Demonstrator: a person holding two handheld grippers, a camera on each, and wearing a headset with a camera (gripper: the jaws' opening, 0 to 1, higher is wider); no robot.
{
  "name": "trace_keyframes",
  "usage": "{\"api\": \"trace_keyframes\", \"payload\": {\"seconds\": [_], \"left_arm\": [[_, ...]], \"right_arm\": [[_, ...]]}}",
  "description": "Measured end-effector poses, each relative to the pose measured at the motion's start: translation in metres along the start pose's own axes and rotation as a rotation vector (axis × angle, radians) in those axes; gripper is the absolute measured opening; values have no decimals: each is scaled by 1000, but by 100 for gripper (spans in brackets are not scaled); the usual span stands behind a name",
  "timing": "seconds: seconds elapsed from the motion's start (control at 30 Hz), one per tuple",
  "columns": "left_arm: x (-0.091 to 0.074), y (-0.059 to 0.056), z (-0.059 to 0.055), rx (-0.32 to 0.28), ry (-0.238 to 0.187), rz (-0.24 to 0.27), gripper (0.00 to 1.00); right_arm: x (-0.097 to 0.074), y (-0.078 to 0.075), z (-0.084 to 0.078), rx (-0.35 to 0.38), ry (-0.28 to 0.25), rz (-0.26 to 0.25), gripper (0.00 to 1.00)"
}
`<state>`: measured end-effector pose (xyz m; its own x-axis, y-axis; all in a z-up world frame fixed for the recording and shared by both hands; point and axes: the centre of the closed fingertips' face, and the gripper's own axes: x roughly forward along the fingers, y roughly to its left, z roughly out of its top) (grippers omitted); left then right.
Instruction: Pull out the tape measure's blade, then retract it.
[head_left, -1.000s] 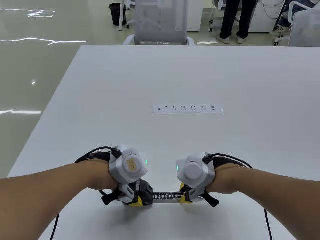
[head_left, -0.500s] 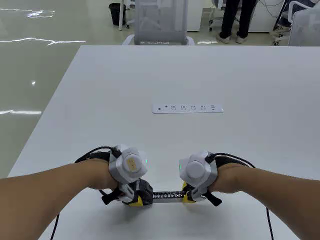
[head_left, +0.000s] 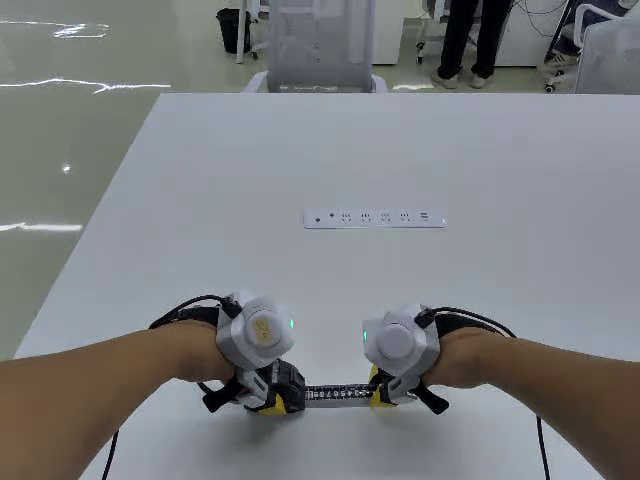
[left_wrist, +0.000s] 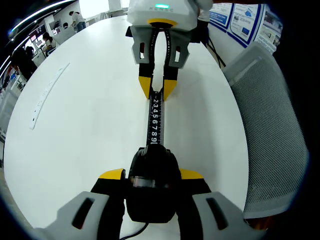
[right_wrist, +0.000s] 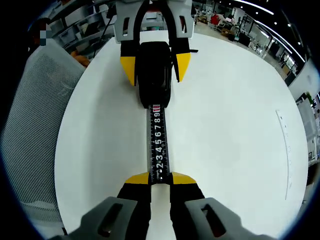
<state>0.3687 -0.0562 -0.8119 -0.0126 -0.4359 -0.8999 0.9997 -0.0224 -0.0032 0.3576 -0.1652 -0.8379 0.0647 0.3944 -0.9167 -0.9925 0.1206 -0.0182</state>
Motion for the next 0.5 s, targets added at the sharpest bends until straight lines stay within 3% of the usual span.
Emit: {"api": "trace_keyframes", "payload": {"seconds": [0.5], "left_arm": [[1, 0, 0, -5, -1, 2, 35]], "right_arm": [[-4, 0, -8, 0, 6, -1, 12]]}}
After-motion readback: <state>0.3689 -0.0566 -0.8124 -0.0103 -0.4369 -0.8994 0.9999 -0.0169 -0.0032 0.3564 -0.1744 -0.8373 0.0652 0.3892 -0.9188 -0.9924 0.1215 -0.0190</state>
